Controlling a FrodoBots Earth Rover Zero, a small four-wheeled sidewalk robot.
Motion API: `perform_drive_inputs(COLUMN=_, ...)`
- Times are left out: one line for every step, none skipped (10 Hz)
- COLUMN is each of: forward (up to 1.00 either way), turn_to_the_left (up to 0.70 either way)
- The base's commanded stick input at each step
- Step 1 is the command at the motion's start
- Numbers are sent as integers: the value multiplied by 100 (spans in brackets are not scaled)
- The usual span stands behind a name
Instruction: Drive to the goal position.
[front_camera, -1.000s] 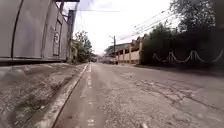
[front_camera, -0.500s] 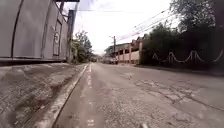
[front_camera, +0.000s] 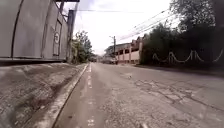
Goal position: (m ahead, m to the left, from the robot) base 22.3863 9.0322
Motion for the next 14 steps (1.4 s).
perform_drive_inputs(forward=6, turn_to_the_left=0)
perform_drive_inputs(forward=6, turn_to_the_left=0)
perform_drive_inputs(forward=6, turn_to_the_left=0)
perform_drive_inputs(forward=6, turn_to_the_left=0)
perform_drive_inputs(forward=5, turn_to_the_left=0)
perform_drive_inputs(forward=6, turn_to_the_left=0)
perform_drive_inputs(forward=6, turn_to_the_left=0)
perform_drive_inputs(forward=6, turn_to_the_left=0)
perform_drive_inputs(forward=6, turn_to_the_left=0)
perform_drive_inputs(forward=6, turn_to_the_left=0)
perform_drive_inputs(forward=6, turn_to_the_left=0)
perform_drive_inputs(forward=6, turn_to_the_left=0)
perform_drive_inputs(forward=6, turn_to_the_left=0)
perform_drive_inputs(forward=6, turn_to_the_left=0)
